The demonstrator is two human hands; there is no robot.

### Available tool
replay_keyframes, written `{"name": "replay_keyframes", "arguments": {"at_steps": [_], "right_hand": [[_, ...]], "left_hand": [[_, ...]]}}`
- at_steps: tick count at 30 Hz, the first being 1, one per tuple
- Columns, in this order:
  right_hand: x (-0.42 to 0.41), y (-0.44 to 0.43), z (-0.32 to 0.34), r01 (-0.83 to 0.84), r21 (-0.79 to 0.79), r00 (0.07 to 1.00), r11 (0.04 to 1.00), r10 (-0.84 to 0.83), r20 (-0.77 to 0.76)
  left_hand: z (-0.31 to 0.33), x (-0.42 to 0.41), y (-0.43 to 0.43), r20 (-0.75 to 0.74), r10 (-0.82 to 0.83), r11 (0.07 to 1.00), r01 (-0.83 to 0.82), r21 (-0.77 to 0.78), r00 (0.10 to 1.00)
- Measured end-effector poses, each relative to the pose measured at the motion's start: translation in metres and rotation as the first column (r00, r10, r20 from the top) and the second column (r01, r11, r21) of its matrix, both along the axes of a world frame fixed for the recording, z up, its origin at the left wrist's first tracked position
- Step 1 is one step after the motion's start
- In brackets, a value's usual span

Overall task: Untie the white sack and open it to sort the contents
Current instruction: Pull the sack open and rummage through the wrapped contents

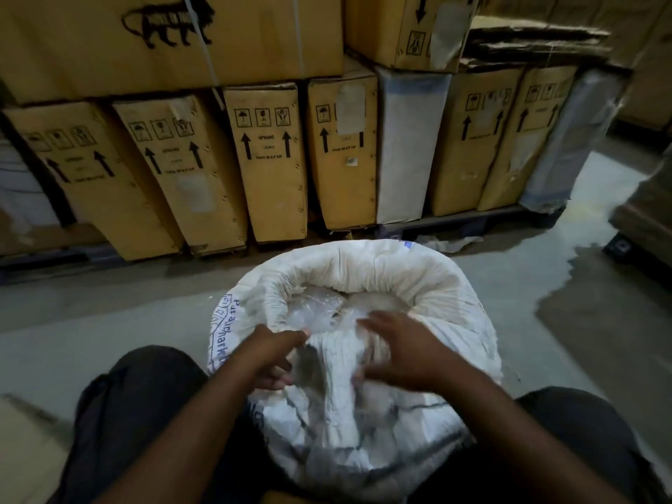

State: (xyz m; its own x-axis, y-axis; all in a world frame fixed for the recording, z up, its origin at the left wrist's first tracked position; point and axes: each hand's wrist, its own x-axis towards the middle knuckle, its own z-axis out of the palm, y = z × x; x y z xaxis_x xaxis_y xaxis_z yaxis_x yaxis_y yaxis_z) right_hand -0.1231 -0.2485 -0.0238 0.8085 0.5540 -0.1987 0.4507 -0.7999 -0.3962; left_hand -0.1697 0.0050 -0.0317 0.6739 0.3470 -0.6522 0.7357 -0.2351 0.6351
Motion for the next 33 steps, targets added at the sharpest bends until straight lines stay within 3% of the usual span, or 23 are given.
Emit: {"name": "replay_keyframes", "arguments": {"at_steps": [2, 4, 6, 8, 10, 13, 15, 18, 22, 24, 25, 27, 31, 33], "right_hand": [[-0.024, 0.005, -0.007, -0.134, -0.193, 0.989, 0.972, 0.145, 0.041], [-0.041, 0.003, -0.011, -0.128, -0.277, 0.977, 0.952, 0.17, 0.132], [-0.052, -0.003, -0.012, -0.075, -0.26, 0.982, 0.963, 0.117, 0.148], [-0.062, -0.008, -0.012, -0.091, -0.293, 0.984, 0.952, 0.131, 0.12], [-0.073, -0.008, -0.014, -0.138, -0.37, 0.988, 0.919, 0.152, 0.01], [-0.097, -0.001, -0.019, -0.247, -0.454, 0.954, 0.856, 0.135, -0.266], [-0.105, 0.001, -0.014, -0.263, -0.473, 0.915, 0.841, 0.061, -0.399], [-0.104, 0.007, -0.004, -0.149, -0.437, 0.928, 0.887, -0.027, -0.372], [-0.086, 0.014, -0.003, 0.143, -0.184, 0.989, 0.972, -0.145, 0.005], [-0.072, 0.013, -0.005, 0.157, -0.104, 0.983, 0.982, -0.145, 0.116], [-0.064, 0.012, -0.007, 0.131, -0.114, 0.985, 0.985, -0.116, 0.129], [-0.05, 0.009, -0.014, 0.072, -0.23, 0.994, 0.971, -0.052, 0.093], [-0.033, 0.002, -0.036, -0.042, -0.448, 0.999, 0.893, 0.039, -0.015], [-0.029, 0.002, -0.045, -0.071, -0.479, 0.997, 0.875, 0.049, -0.059]], "left_hand": [[-0.005, -0.009, -0.011, 0.125, 0.054, 0.999, -0.054, -0.006, 0.991], [-0.001, -0.018, -0.019, 0.248, -0.028, 0.986, -0.013, 0.163, 0.968], [0.007, -0.029, -0.017, 0.244, -0.22, 0.915, 0.113, 0.388, 0.944], [0.014, -0.04, -0.006, 0.116, -0.39, 0.781, 0.262, 0.567, 0.913], [0.013, -0.053, 0.001, -0.106, -0.547, 0.593, 0.474, 0.651, 0.83], [-0.005, -0.079, 0.0, -0.405, -0.721, 0.255, 0.758, 0.6, 0.563], [-0.014, -0.092, -0.004, -0.473, -0.736, 0.161, 0.804, 0.573, 0.484], [-0.007, -0.083, -0.005, -0.457, -0.715, 0.146, 0.752, 0.643, 0.529], [0.015, -0.063, -0.003, -0.102, -0.754, 0.268, 0.446, 0.854, 0.649], [0.015, -0.051, -0.005, 0.097, -0.808, 0.291, 0.251, 0.923, 0.581], [0.011, -0.044, -0.007, 0.13, -0.837, 0.291, 0.232, 0.928, 0.532], [-0.001, -0.03, -0.009, 0.077, -0.861, 0.293, 0.365, 0.884, 0.503], [-0.024, -0.011, -0.004, -0.352, -0.797, 0.144, 0.72, 0.679, 0.491], [-0.033, -0.004, 0.0, -0.478, -0.736, 0.144, 0.802, 0.58, 0.478]]}}
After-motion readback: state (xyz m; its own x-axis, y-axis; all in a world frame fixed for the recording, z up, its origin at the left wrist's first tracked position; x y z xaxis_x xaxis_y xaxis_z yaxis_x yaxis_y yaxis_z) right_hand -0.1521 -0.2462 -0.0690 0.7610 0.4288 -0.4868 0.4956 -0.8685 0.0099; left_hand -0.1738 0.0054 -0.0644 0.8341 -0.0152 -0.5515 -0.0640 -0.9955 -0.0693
